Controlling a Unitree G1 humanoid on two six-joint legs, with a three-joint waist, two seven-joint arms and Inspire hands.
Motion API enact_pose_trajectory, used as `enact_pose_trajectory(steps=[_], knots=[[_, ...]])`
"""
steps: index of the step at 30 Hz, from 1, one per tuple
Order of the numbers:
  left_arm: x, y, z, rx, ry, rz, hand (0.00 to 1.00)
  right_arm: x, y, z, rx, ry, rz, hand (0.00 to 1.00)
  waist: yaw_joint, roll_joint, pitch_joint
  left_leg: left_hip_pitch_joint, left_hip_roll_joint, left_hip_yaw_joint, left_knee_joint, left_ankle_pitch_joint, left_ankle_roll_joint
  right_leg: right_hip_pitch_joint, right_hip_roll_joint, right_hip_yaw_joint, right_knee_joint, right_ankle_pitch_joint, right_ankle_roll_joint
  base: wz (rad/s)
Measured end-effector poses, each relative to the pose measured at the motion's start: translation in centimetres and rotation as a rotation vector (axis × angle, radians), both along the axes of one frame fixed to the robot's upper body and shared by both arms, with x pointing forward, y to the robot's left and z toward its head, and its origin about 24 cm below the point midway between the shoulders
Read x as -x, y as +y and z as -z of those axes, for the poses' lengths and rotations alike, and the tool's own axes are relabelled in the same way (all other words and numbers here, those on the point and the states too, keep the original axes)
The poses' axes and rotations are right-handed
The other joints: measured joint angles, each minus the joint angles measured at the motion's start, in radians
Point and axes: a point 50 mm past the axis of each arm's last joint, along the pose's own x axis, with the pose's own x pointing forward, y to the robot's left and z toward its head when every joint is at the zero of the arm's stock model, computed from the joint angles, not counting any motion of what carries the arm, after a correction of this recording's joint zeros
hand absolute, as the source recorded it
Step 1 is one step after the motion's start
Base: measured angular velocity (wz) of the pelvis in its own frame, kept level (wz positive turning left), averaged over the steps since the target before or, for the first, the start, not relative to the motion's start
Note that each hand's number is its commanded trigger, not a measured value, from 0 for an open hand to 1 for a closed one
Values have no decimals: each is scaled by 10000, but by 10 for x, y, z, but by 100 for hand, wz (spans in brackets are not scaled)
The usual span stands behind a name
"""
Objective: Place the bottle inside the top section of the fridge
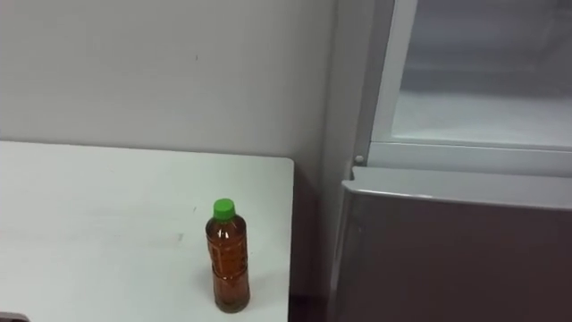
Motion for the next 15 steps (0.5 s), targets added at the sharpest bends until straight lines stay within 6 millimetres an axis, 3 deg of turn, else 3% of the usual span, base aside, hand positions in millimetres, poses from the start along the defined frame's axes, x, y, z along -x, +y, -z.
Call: enact_pose_trajectory(steps=[4,15], knots=[[2,0,0,-85,228,467,0,-4,12,-14,-382,-544,-434,0,191,53,22,-6,26,5,64,-2,1,-48,-20,-24,145,0,-1,0],[6,0,1,-208,611,979,0,-21,24,-52,-740,-2213,-948,0,247,112,39,-166,43,2,224,-9,17,-205,-51,-20,150,14,-19,0]])
